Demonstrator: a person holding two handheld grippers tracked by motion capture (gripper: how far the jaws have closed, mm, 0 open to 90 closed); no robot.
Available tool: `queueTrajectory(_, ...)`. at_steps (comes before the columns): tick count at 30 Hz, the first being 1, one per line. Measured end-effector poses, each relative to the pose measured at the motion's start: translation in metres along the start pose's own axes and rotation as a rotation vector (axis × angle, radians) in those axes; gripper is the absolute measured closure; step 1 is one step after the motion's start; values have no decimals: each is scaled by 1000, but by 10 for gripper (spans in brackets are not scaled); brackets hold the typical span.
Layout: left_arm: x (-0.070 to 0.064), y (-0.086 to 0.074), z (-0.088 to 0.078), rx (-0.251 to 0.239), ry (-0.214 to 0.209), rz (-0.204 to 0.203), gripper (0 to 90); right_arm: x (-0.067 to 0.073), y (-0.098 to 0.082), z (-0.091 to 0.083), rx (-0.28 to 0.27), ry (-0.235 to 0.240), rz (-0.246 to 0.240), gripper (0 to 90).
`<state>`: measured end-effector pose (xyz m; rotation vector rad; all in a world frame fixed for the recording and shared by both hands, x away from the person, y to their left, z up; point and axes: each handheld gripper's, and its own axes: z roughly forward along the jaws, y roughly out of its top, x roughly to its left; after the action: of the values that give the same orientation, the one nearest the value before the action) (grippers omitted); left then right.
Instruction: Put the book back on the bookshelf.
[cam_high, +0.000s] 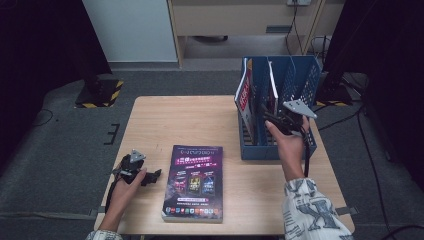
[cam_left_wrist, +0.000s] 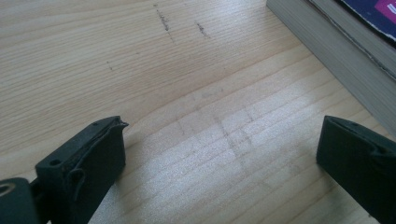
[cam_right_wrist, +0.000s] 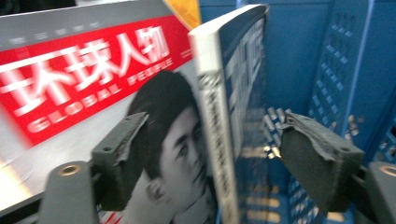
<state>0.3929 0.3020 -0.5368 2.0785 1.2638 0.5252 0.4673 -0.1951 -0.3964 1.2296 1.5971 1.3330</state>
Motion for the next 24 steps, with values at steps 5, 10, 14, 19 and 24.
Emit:
queueTrajectory(5,-1,0,0,0,2,-2,4,6,-10,-18,13,43,-2,183)
queueTrajectory(10,-1,0,0,0,2,-3,4,14,-21,-33,36,95,3,143)
queueTrajectory(14,-1,0,0,0,0,-3,2,20,-28,-41,37,131,14,115)
queueTrajectory(19,-1,0,0,-2,-6,-1,7,40,-49,-51,37,194,17,115)
queueTrajectory(24,-3,0,-2,-12,-15,-1,44,56,-58,-56,57,224,-13,135)
